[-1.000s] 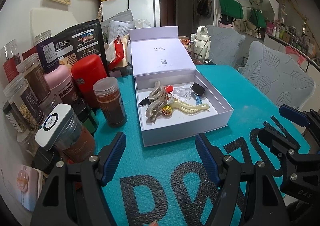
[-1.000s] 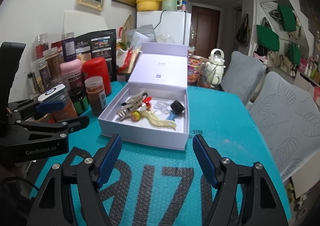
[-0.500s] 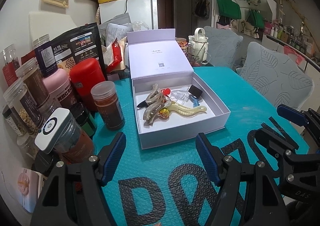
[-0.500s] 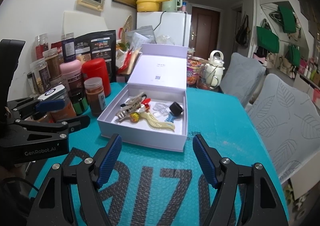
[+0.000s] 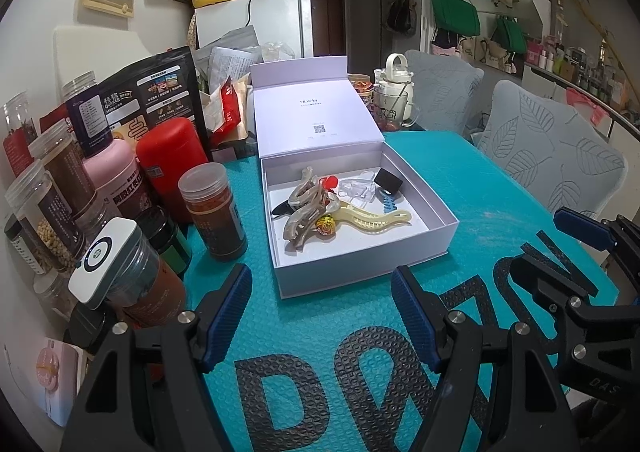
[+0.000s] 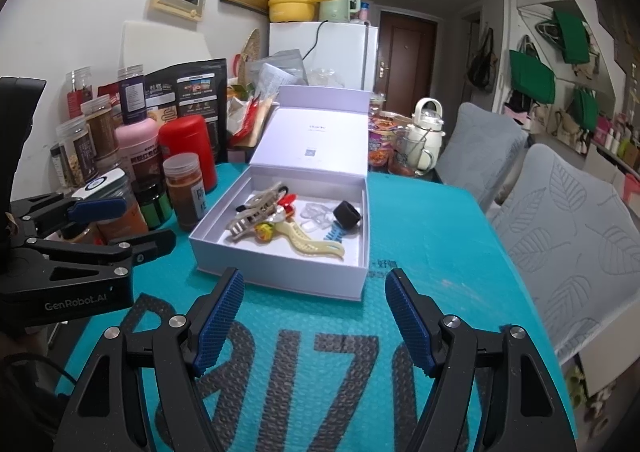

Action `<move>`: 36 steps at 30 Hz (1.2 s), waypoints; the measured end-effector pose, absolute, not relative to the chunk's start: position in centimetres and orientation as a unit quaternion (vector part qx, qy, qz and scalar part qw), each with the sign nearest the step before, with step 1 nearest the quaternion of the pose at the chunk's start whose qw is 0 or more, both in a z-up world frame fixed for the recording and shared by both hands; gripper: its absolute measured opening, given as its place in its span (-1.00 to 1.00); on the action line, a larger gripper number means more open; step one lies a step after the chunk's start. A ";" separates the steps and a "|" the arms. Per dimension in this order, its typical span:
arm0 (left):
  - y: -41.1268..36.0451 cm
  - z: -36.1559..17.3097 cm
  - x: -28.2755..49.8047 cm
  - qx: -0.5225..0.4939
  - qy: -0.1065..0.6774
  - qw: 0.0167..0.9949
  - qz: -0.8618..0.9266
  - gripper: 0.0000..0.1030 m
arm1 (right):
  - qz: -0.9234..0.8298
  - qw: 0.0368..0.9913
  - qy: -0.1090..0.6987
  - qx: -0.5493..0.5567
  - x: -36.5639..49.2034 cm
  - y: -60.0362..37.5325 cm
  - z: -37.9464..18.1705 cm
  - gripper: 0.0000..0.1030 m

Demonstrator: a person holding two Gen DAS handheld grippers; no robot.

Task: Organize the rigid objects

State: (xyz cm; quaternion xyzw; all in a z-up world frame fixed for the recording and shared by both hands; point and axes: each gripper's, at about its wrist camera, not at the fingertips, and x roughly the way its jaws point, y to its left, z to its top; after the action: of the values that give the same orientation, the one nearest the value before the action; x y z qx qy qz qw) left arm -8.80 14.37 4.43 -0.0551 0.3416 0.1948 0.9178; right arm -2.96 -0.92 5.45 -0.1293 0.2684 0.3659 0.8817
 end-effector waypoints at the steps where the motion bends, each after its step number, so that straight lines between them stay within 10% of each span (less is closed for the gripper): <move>1: 14.4 4.4 -8.8 -0.055 0.342 0.918 0.194 0.40 | 0.366 0.882 0.269 -0.129 -3.0 -0.9 5.4 0.43; 36: 13.8 3.9 -8.2 -0.052 0.357 0.914 0.186 0.40 | 0.355 0.884 0.275 -0.132 -2.7 -1.1 5.0 0.44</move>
State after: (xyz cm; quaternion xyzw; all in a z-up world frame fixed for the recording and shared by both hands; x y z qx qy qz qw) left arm -8.19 13.84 3.93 -0.0525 0.3568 0.1855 0.9141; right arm -2.72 -1.06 5.01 -0.1323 0.2747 0.3551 0.8837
